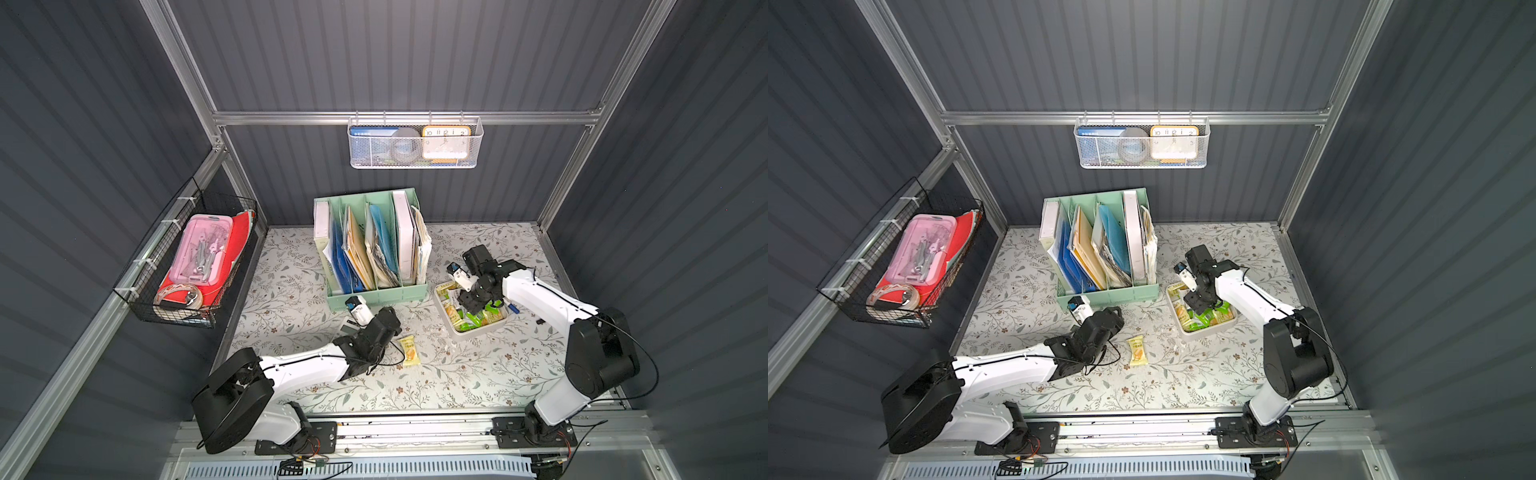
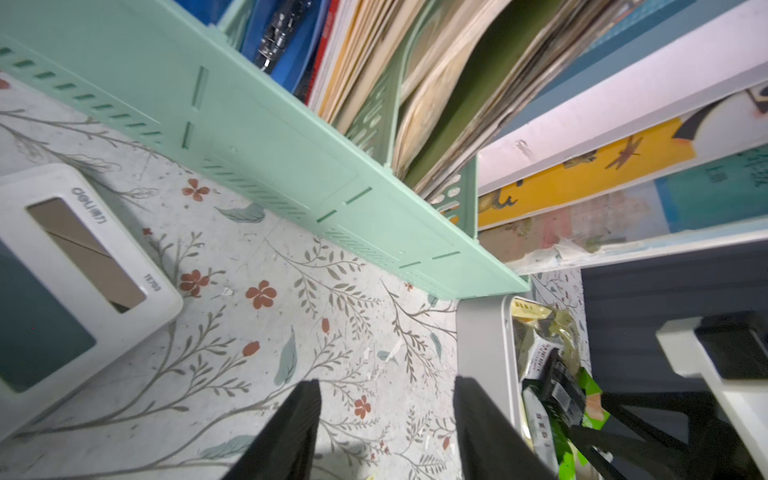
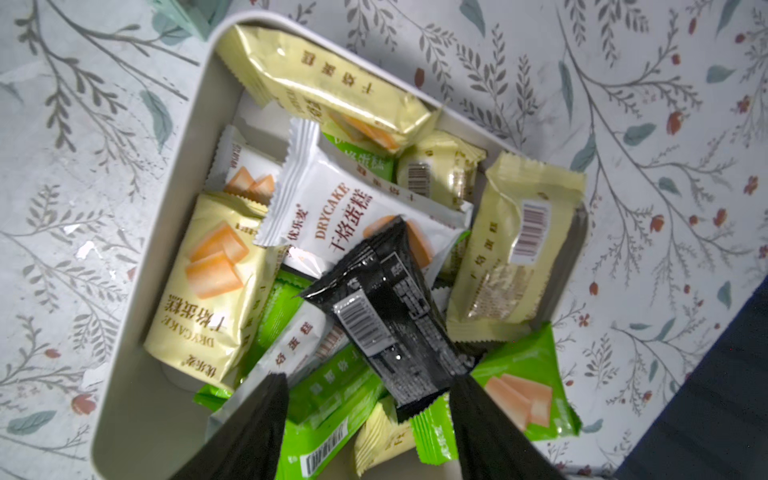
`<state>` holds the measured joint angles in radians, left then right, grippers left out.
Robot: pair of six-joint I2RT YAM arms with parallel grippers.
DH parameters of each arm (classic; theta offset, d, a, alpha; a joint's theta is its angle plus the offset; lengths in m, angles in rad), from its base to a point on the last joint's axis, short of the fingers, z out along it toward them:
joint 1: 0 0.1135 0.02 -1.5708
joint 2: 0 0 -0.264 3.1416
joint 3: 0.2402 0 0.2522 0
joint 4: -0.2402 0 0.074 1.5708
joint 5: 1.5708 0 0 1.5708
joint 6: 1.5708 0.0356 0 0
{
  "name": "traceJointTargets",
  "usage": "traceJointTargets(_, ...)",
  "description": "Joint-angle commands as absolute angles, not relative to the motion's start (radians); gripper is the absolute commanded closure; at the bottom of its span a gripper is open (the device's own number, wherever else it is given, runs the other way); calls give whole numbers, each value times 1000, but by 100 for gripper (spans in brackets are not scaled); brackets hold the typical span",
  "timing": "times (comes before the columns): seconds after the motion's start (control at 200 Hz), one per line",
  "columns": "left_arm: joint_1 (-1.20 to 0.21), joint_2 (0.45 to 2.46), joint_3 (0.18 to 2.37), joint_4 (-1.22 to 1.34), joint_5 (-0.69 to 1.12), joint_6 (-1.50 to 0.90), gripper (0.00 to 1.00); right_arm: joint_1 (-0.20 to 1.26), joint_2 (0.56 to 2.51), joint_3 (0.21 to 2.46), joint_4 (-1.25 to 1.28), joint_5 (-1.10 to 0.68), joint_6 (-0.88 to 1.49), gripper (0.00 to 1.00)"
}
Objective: Take the cookies out of the storage box
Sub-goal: Pick up the cookie from the storage box.
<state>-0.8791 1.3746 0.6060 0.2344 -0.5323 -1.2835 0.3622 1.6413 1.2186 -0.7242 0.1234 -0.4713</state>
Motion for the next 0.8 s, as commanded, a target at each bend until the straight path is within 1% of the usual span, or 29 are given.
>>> traceJointTargets(0.0,-876,1353,566,293,-498,-1260,44,352,1667,1260,-768,69,-569,33)
traceJointTargets(0.14,-876,1347,539,324,-491,-1285,44,339,1715,1312,-824,51,-599,33)
traceJointTargets(0.475,-876,1327,530,342,-495,-1280,43,300,1797,1336,-815,69,-632,36)
traceJointTargets(0.545,-876,1327,531,342,-496,-1283,45,296,1817,1342,-826,75,-643,36)
traceJointTargets(0.64,-876,1322,522,345,-505,-1308,47,296,1833,1342,-821,86,-647,38)
traceJointTargets(0.795,-876,1308,505,343,-526,-1332,48,296,1835,1338,-799,88,-641,42)
